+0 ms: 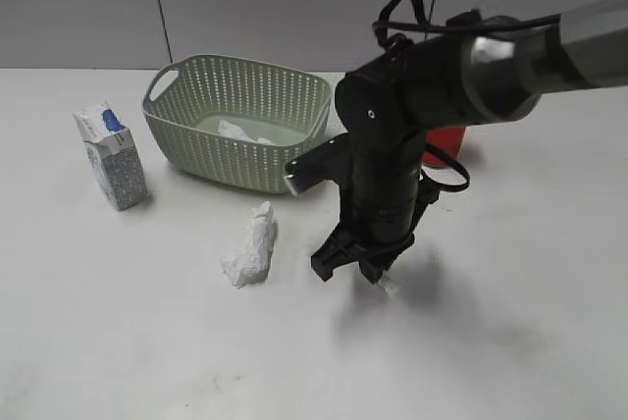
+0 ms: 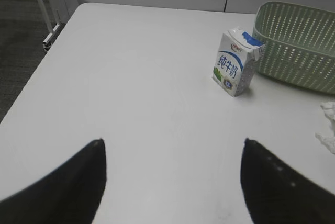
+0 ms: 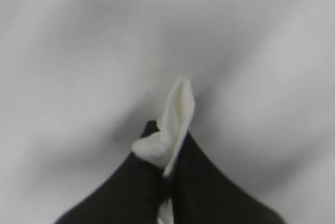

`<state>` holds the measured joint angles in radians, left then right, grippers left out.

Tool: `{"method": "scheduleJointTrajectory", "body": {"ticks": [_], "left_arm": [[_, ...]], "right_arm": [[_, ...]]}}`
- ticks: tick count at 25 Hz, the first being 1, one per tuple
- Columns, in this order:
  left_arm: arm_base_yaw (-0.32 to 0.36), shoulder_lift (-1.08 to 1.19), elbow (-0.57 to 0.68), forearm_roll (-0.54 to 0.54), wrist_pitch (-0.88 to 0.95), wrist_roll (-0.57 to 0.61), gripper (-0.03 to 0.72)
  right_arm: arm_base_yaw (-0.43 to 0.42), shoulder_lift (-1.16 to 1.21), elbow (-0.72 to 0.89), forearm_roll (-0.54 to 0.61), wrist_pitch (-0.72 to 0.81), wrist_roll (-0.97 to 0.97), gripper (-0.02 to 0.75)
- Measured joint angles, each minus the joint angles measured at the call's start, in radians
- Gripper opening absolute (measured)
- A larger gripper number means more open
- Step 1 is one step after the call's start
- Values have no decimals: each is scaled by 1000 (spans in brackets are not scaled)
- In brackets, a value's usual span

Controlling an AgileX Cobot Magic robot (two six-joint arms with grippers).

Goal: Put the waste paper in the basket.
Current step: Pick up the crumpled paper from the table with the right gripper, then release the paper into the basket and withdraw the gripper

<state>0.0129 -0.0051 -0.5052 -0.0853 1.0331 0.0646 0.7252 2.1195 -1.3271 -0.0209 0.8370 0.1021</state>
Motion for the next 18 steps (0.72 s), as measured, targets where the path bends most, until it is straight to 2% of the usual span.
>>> {"method": "scheduleJointTrajectory", "body": {"ticks": [6,10,18], "left_arm": [[0,0,0,0,0,0,591],[0,0,0,0,0,0,591],[0,0,0,0,0,0,591]], "right_arm": [[0,-131,-38,-1,-11,-13,0],[0,-215,-110,-12,-149,-24,-1],[0,-200,-150,-28,-825,-25,-1]]}}
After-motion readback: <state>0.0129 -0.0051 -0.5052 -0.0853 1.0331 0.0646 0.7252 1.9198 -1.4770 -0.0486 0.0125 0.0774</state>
